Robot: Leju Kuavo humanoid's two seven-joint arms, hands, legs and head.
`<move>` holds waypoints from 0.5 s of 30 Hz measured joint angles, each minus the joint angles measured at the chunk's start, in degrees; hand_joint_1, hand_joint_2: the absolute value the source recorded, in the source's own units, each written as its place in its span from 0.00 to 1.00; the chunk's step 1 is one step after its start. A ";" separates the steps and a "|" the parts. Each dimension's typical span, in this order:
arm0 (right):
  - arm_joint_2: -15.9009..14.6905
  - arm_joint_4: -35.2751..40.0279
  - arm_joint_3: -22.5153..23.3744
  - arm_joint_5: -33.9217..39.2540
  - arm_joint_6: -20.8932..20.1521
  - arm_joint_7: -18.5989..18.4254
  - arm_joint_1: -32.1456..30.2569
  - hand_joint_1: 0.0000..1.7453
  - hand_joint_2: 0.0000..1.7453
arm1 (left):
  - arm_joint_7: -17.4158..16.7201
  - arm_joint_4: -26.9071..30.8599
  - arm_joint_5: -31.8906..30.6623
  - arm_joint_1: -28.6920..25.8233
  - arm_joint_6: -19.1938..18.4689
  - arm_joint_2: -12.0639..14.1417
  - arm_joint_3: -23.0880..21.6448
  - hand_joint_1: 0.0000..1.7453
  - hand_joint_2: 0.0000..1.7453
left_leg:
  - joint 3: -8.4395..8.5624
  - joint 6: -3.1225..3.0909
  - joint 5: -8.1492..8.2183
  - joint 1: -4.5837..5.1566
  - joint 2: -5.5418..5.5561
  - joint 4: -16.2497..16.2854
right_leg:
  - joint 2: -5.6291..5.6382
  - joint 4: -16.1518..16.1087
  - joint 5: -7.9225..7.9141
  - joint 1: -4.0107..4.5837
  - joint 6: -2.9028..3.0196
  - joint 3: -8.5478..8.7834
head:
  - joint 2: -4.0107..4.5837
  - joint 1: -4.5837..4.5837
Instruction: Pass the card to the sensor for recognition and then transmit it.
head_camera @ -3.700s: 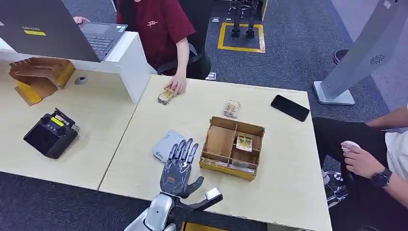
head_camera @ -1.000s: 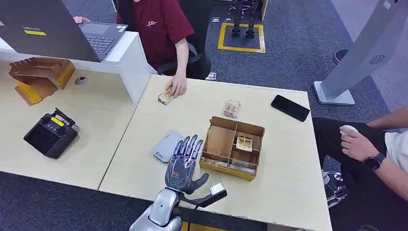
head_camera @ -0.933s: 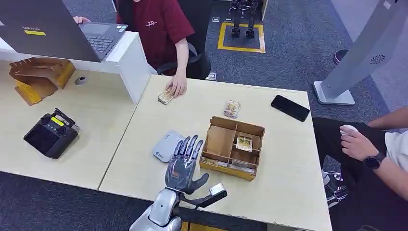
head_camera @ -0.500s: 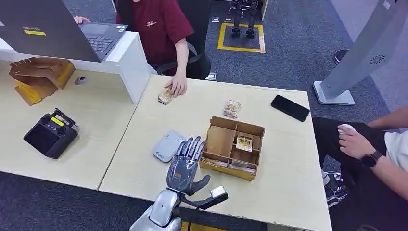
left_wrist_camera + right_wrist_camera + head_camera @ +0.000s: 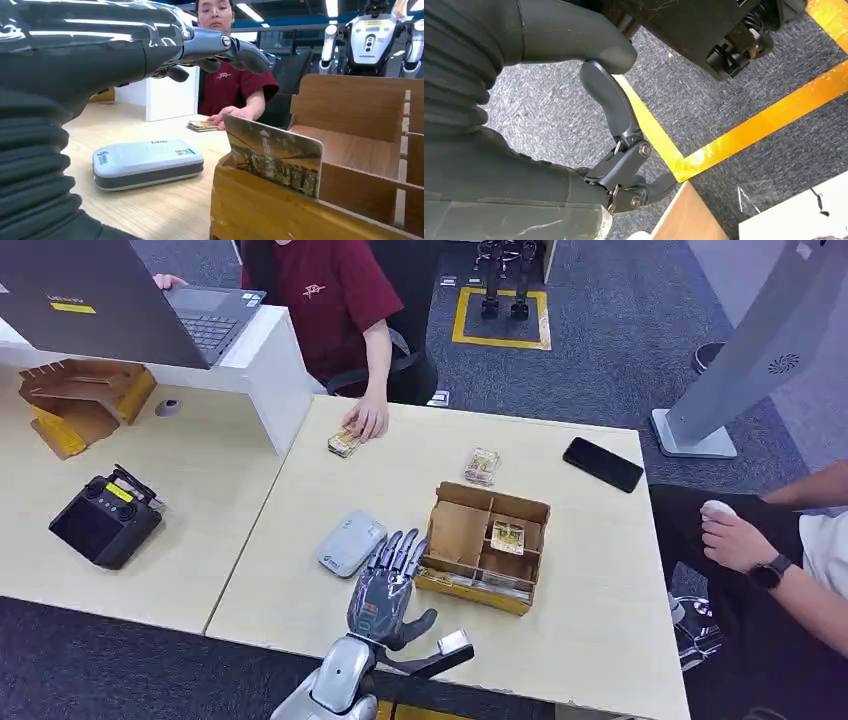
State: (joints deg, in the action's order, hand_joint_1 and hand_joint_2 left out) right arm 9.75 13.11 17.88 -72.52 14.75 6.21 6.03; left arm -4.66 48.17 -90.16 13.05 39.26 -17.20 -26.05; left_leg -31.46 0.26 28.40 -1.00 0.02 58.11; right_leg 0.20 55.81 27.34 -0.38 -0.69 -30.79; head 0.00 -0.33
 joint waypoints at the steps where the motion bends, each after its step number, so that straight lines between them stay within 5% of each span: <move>1: 0.00 0.00 0.00 -0.04 0.00 0.00 0.00 0.00 1.00 | 0.00 -0.15 0.00 0.04 0.00 0.00 0.00 1.00 1.00 | 0.00 0.00 0.00 0.00 0.00 0.00 | 0.00 0.00 0.00 0.00 0.00 0.00 | 0.00 0.00; 15: 0.31 0.31 1.60 -2.34 0.07 0.24 0.11 0.00 1.00 | 2.84 -0.81 0.07 0.31 0.00 -0.15 0.81 1.00 1.00 | 0.01 0.00 0.00 0.00 0.00 0.00 | 0.00 0.01 0.00 0.00 0.00 0.02 | 0.00 0.00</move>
State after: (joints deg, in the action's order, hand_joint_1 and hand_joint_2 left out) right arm 10.05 13.42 19.47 -74.86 14.82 6.45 6.13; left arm -1.81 47.36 -90.09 13.36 39.26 -17.35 -25.24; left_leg -31.45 0.26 28.40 -1.00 0.02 58.11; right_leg 0.20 55.82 27.34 -0.38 -0.69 -30.77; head 0.00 -0.33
